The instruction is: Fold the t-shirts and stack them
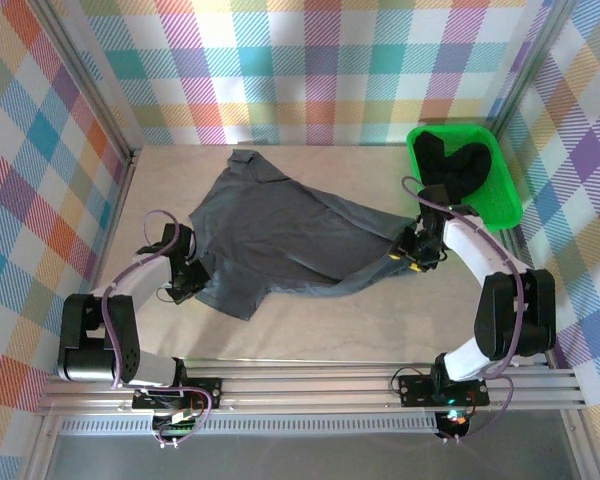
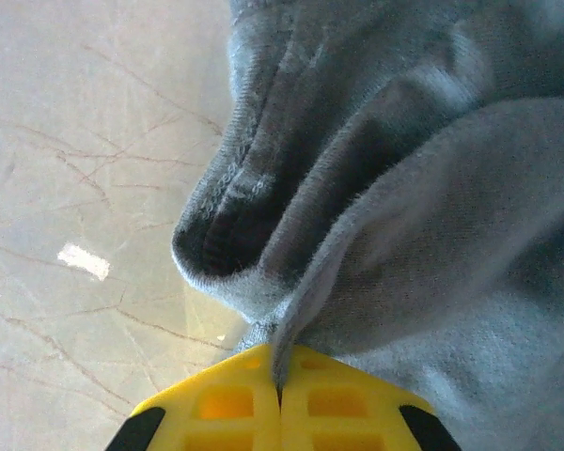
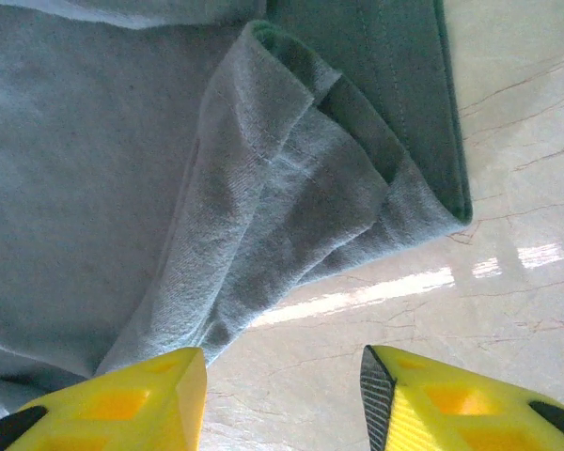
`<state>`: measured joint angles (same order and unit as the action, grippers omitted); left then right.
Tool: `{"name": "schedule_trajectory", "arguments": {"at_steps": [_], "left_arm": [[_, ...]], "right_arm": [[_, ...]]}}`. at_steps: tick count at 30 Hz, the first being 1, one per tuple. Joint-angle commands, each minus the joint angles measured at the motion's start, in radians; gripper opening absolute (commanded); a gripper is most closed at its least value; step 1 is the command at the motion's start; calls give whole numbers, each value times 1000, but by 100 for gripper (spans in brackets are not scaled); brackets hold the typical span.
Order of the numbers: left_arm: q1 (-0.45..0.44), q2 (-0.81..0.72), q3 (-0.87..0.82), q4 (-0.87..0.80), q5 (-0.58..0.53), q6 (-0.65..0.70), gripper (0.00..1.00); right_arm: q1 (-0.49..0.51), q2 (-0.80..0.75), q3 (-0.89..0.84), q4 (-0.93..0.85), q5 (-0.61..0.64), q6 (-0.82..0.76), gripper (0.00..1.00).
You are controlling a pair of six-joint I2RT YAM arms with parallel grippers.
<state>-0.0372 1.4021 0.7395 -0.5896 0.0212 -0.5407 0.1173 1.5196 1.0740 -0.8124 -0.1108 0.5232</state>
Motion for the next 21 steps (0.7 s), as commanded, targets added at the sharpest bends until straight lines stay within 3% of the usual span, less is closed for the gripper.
{"name": "schedule_trajectory", "arguments": {"at_steps": [1,5,10,14,21], "left_arm": [[-13,-73,64,-64,-10,-51,0],[-32,-153,148,-112,-25,-194,0],[-41,-238,232,-172,-93,-343,0],[-41,-256,292,-211,-100,-346,0],[-42,-259,284,-202,-61,-361,0]], "right_arm": [[5,-60,-16,-47,57,20,49],[-6,-110,-95,-16,89,88,49],[-33,-74,-135,51,48,145,42],[-47,-8,-117,133,8,188,28],[-53,118,-81,190,-27,236,26]]}}
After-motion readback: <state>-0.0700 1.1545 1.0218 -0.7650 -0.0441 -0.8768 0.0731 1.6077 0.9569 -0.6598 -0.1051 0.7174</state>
